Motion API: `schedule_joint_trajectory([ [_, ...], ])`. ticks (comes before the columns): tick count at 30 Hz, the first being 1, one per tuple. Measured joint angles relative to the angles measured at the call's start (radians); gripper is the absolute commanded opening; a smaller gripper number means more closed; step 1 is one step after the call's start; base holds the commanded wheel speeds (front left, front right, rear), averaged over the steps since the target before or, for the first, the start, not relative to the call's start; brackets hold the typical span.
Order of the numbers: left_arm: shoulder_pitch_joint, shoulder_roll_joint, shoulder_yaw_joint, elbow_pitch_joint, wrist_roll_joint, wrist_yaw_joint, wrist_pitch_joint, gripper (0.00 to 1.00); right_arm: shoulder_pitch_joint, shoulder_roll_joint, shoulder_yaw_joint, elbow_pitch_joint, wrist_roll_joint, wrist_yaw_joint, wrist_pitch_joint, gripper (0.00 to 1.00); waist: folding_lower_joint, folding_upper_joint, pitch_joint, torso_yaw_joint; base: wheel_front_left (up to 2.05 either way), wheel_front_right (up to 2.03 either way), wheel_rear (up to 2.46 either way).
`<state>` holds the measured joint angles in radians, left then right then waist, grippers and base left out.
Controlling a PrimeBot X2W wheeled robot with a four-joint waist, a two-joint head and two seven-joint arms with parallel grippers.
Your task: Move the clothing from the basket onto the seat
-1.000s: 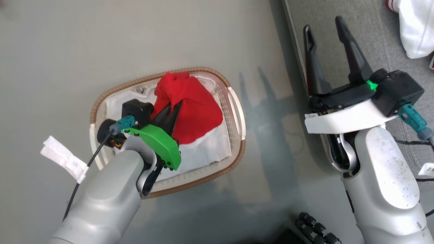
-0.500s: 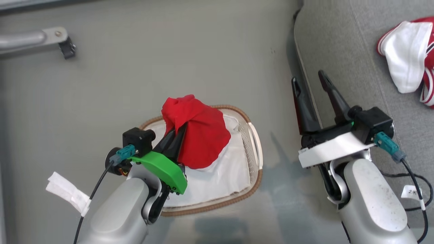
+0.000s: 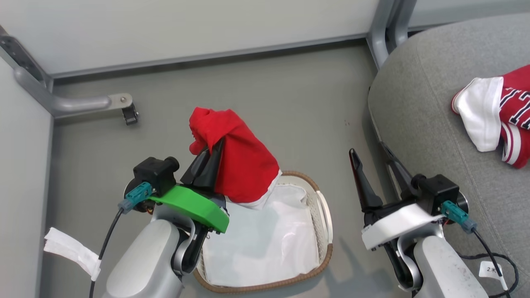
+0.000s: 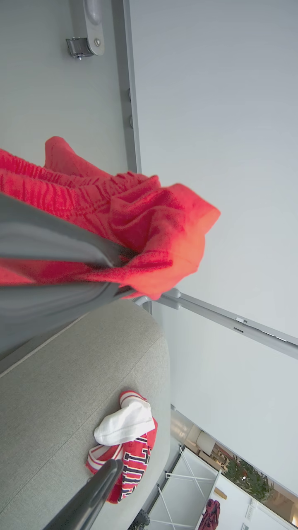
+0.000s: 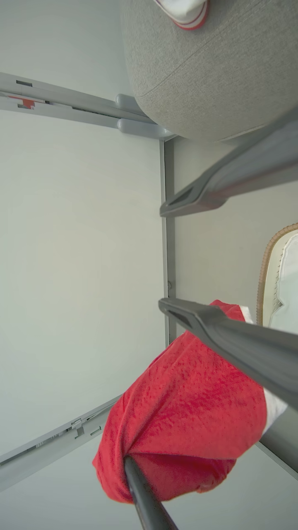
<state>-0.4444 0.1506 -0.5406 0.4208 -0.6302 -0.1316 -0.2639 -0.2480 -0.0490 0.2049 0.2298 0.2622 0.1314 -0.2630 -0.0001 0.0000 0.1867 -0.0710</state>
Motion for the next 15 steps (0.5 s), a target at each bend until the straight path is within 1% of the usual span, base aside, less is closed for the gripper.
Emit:
schedule_joint_trajectory([
  [8,0.008,-0.022,0.042,-0.115,0.028,0.000,0.000,0.00,0.050,0.000,-0.006,0.013,0.015,0.000,0.000,1.00,0.0000,0.0000,-0.083,0.014,0.00,0.00,0.00],
  [15,0.009,-0.040,0.065,-0.212,0.052,0.000,0.000,0.00,0.081,0.000,-0.004,0.024,0.020,0.000,0.000,1.00,0.0000,0.0000,-0.124,0.015,0.00,0.00,0.00],
])
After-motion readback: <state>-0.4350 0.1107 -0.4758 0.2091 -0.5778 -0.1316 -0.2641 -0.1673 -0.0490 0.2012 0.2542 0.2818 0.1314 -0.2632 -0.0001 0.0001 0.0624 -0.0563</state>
